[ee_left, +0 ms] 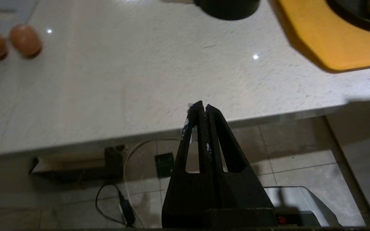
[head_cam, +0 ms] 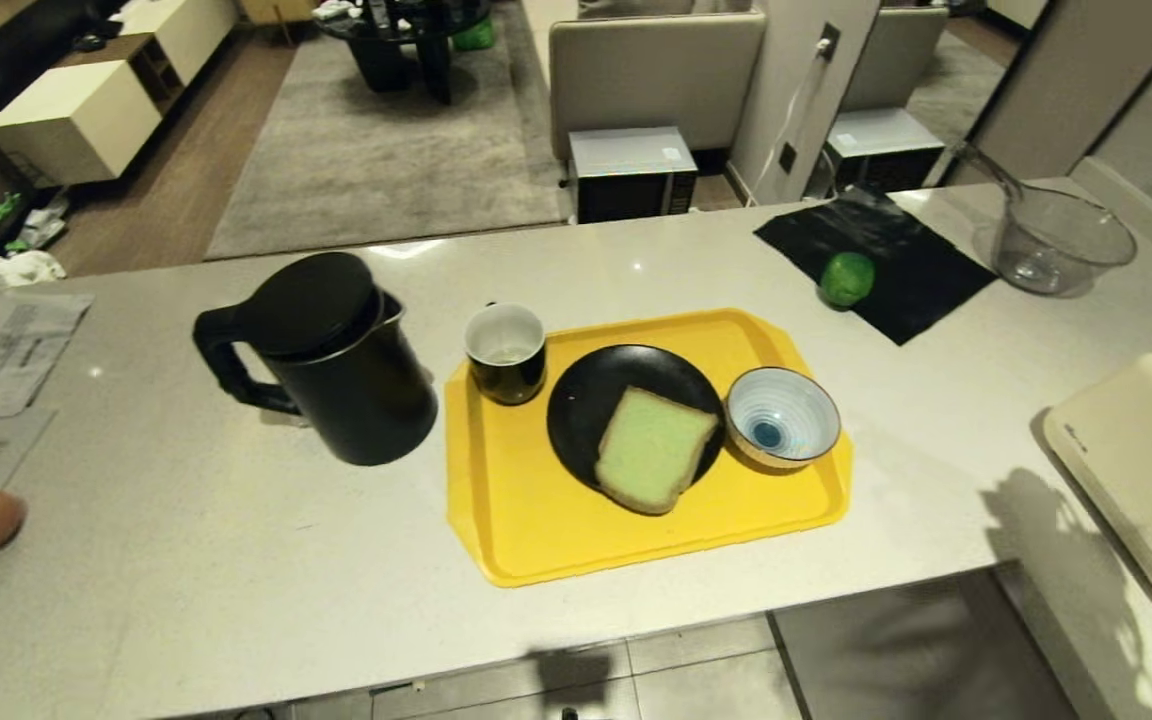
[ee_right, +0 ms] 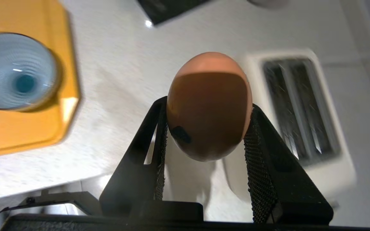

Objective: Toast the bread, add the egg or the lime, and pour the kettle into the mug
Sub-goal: Put the egg in the bowl

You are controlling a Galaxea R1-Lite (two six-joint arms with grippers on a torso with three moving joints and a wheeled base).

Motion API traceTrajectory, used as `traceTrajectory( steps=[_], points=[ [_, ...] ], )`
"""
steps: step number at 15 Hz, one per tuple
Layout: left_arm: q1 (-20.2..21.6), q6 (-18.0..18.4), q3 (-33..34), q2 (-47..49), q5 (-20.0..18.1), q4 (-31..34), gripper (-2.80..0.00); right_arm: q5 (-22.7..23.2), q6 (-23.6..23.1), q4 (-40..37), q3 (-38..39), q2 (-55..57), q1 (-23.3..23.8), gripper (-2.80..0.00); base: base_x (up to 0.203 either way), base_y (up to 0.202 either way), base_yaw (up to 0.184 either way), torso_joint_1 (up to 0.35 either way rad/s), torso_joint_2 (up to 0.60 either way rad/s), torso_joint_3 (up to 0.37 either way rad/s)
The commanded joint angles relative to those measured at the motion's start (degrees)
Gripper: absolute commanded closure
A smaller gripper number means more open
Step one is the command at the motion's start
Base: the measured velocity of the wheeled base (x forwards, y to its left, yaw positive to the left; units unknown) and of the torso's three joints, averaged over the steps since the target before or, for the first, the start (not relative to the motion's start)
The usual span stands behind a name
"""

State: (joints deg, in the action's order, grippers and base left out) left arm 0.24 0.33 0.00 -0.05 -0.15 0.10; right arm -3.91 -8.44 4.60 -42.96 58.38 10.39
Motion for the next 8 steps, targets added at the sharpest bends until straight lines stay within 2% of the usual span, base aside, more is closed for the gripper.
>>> traceTrajectory(
  steps=[1,4,8],
  points=[
    [0.0,0.0,0.0,0.0,0.0,0.0,0.0,0.0,0.0,0.1,-0.1,0.4,-0.3,0.0,0.002,-0.009,0.174,0.006,0.0,0.007],
    [0.0,0.0,0.0,0.0,0.0,0.0,0.0,1.5,0.2,0.1,-0.1,1.1,-0.7,0.0,0.001,-0.004,0.141,0.003,0.0,0.002],
    [0.0,0.0,0.0,0.0,0.0,0.0,0.0,6.3,0.0,0.1,-1.5,2.7,-0.7,0.0,0.0,-0.002,0.015,0.0,0.0,0.002]
  ],
)
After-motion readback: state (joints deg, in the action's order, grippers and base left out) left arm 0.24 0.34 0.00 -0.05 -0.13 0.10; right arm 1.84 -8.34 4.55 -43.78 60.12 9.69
